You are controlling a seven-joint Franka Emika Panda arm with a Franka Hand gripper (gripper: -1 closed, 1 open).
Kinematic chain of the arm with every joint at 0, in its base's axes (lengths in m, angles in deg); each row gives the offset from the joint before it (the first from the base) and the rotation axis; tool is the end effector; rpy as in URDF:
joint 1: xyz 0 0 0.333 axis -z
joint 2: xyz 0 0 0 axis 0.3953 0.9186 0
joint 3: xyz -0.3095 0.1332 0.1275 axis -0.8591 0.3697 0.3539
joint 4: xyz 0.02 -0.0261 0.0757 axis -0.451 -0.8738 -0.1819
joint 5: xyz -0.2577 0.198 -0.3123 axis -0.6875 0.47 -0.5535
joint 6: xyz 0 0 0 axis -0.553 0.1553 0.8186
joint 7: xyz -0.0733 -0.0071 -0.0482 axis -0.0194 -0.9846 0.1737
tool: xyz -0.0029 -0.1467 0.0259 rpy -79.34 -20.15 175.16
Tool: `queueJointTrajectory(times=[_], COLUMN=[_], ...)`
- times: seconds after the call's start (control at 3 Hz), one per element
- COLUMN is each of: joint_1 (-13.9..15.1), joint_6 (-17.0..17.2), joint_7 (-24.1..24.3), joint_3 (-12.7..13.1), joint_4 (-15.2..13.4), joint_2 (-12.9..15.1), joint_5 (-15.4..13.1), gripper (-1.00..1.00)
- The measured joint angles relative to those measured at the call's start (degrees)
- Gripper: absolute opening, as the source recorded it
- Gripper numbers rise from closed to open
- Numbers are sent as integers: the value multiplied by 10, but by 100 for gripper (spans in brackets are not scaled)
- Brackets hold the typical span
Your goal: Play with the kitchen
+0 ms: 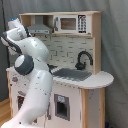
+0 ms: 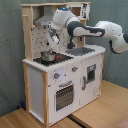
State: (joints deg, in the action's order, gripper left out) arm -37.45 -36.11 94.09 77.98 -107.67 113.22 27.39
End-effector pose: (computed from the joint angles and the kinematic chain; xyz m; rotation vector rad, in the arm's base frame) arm 0.5884 0.5731 0.6187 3.0136 0.5543 0.6868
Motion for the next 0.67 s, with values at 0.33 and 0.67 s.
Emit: queueJointTrajectory(times=[0.33,0.67], joint_1=[-21,-35], joint_6=[41,78], joint_7=[-22,-40], joint_3=[1,1], joint_4=[21,18], joint_2=[-15,-27], joint_5=[-35,-73], gripper=[100,100])
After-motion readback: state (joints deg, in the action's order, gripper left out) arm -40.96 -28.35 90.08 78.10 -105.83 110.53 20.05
